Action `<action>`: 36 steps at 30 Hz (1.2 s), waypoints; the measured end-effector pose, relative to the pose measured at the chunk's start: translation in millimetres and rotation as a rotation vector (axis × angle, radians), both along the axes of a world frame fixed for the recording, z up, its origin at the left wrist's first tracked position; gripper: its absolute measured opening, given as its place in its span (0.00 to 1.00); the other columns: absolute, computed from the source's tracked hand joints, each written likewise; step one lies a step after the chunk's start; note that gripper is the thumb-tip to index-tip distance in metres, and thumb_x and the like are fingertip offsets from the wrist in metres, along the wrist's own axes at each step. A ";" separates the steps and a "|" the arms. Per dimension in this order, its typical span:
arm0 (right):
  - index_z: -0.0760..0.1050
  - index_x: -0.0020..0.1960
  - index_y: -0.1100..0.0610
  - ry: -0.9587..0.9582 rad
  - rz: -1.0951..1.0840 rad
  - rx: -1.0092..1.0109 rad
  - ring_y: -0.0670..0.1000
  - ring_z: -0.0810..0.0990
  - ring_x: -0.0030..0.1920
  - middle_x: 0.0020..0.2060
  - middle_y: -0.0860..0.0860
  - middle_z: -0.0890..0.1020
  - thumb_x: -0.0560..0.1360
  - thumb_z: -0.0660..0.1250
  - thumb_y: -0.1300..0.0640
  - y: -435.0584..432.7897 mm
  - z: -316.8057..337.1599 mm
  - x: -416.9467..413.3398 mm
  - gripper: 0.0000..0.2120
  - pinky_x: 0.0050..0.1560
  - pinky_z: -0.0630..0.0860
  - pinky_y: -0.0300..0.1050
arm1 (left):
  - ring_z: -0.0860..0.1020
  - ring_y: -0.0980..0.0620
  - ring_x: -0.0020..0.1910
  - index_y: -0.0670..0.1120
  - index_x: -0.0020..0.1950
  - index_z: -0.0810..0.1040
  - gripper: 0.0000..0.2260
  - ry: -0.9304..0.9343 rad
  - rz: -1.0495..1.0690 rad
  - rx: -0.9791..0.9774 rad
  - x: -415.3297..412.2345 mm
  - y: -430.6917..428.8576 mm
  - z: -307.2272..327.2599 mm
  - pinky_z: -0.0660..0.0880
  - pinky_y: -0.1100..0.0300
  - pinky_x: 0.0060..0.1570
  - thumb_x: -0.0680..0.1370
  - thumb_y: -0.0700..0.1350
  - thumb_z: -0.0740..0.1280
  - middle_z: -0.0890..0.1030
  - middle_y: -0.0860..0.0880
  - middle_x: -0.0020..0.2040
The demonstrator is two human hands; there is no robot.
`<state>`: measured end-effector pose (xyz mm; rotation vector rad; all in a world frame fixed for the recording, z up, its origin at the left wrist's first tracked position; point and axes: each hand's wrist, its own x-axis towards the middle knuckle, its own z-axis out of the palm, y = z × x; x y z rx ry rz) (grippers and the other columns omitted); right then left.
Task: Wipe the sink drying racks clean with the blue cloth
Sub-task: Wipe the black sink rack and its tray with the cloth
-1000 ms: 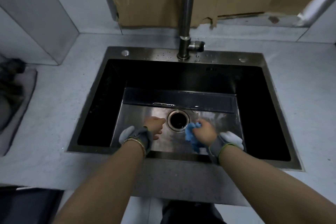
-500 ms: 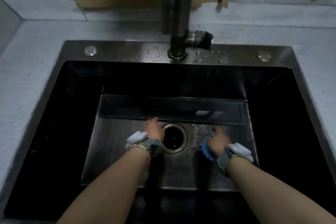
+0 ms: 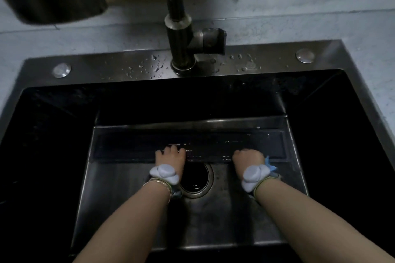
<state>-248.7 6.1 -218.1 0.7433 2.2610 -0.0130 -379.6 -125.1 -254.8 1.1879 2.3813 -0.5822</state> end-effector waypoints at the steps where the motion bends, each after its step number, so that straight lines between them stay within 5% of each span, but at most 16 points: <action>1: 0.72 0.64 0.57 -0.012 0.046 0.005 0.53 0.76 0.60 0.62 0.52 0.76 0.79 0.52 0.66 -1.0 -1.6 0.4 0.17 0.53 0.74 0.45 | 0.70 0.44 0.63 0.46 0.67 0.65 0.15 0.006 -0.035 -0.007 2.2 -0.9 -0.3 0.65 0.52 0.59 0.80 0.40 0.56 0.70 0.44 0.65; 11: 0.76 0.59 0.56 0.017 0.164 0.063 0.52 0.77 0.58 0.58 0.52 0.78 0.79 0.55 0.64 -2.5 45.5 22.9 0.15 0.51 0.74 0.44 | 0.70 0.45 0.64 0.44 0.66 0.67 0.14 0.037 -0.083 0.050 22.2 -20.2 56.1 0.63 0.54 0.61 0.81 0.40 0.53 0.71 0.44 0.65; 20: 0.77 0.55 0.54 -0.024 0.345 0.121 0.53 0.79 0.54 0.54 0.50 0.80 0.75 0.60 0.61 -22.1 140.9 50.1 0.11 0.41 0.71 0.43 | 0.68 0.45 0.63 0.50 0.69 0.64 0.22 -0.013 -0.011 0.163 39.8 -56.9 150.0 0.63 0.51 0.60 0.76 0.40 0.63 0.70 0.46 0.63; 36: 0.76 0.55 0.53 0.283 0.194 0.229 0.55 0.79 0.54 0.54 0.51 0.80 0.77 0.57 0.59 -80.8 204.0 141.9 0.12 0.43 0.69 0.42 | 0.69 0.45 0.57 0.48 0.60 0.69 0.13 0.108 0.005 0.414 111.0 -115.9 224.2 0.64 0.53 0.55 0.76 0.37 0.60 0.71 0.46 0.57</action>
